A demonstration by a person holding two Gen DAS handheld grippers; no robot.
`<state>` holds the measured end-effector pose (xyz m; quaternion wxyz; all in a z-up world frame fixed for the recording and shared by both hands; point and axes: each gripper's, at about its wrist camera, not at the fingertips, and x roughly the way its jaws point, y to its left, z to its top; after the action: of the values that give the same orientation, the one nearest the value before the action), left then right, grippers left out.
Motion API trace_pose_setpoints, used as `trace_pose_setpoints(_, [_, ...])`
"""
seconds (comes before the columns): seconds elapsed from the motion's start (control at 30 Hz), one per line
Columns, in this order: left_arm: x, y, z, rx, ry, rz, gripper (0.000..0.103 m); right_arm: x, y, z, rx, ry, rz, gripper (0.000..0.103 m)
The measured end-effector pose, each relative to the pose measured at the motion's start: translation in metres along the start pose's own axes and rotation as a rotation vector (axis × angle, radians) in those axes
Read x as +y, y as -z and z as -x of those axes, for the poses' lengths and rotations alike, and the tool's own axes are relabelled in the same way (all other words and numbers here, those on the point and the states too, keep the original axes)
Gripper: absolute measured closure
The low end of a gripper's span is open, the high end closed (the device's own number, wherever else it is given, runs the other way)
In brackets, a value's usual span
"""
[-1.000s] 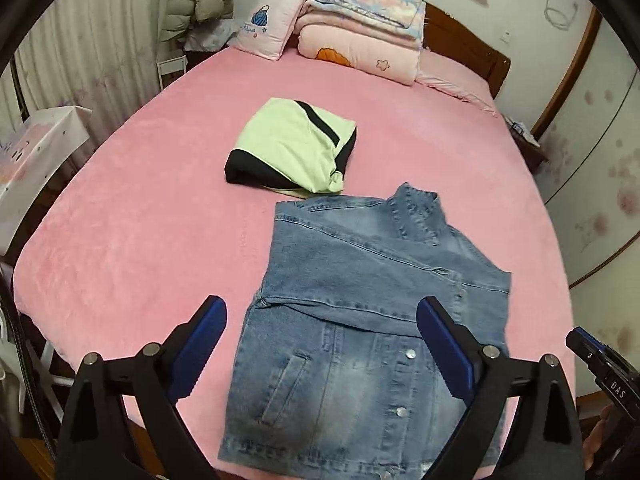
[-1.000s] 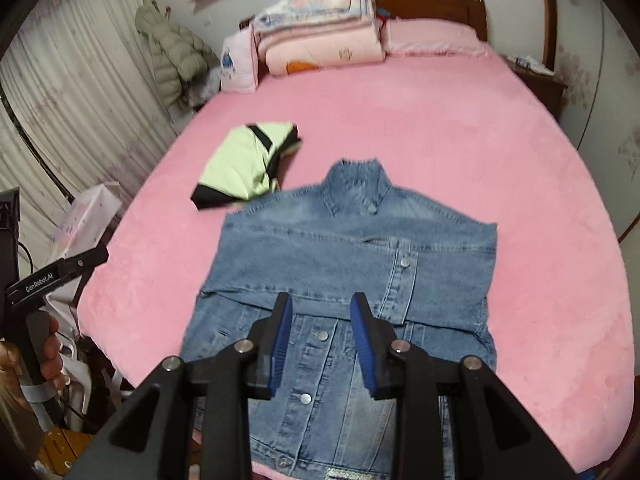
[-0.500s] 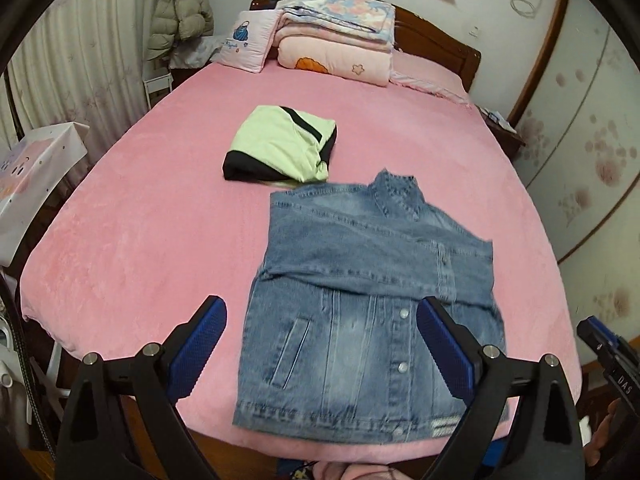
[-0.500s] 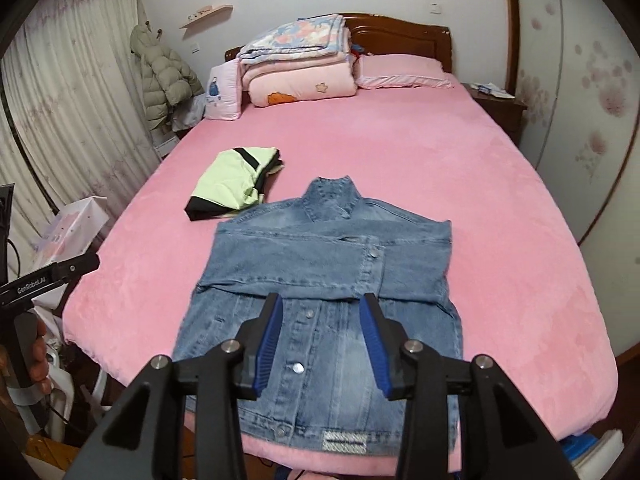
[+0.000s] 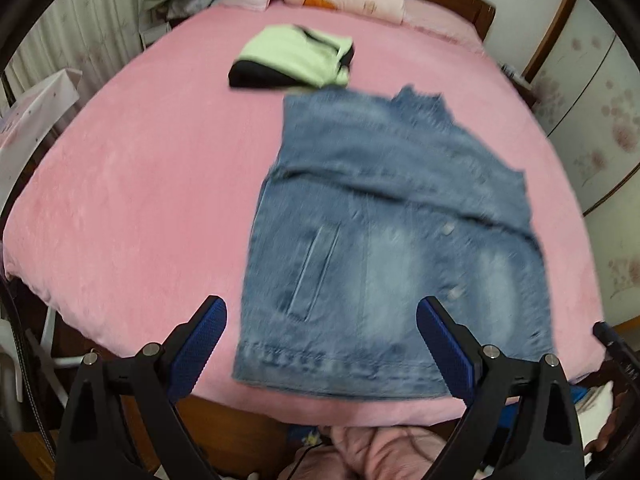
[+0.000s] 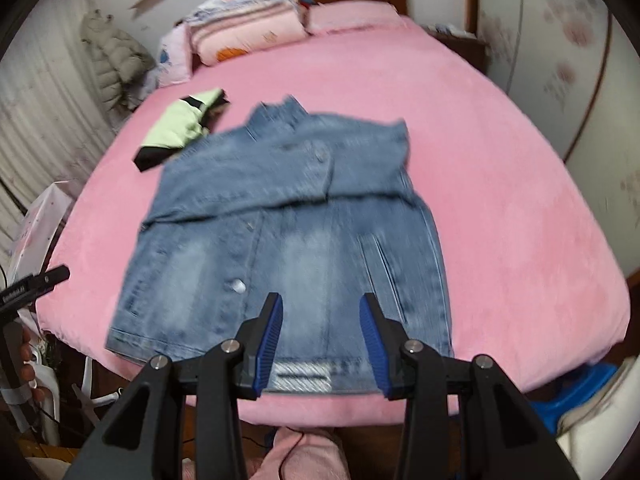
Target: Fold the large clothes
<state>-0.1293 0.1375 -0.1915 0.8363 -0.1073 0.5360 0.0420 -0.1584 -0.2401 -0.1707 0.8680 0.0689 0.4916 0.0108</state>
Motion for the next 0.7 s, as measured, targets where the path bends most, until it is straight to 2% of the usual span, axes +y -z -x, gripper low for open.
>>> trace_pose_setpoints(0.13, [0.012, 0.015, -0.039, 0.068, -0.031, -0.020, 0.008, -0.027, 0.020, -0.027, 0.070, 0.010, -0.052, 0.063])
trace_pose_setpoints(0.2, [0.022, 0.022, -0.060, 0.113, -0.033, -0.011, 0.008, -0.039, 0.028, -0.038, 0.107, 0.020, -0.078, 0.063])
trace_pose_setpoints(0.37, [0.049, 0.029, -0.093, 0.164, -0.067, 0.035, 0.008, -0.074, 0.044, -0.062, 0.169, 0.060, -0.148, 0.063])
trace_pose_setpoints(0.6, [0.082, 0.031, -0.126, 0.229, -0.037, 0.121, 0.008, -0.123, 0.063, -0.091, 0.232, 0.095, -0.287, 0.063])
trace_pose_setpoints(0.7, [0.090, 0.036, -0.139, 0.263, -0.014, 0.152, 0.008, -0.139, 0.069, -0.100, 0.248, 0.075, -0.342, 0.063])
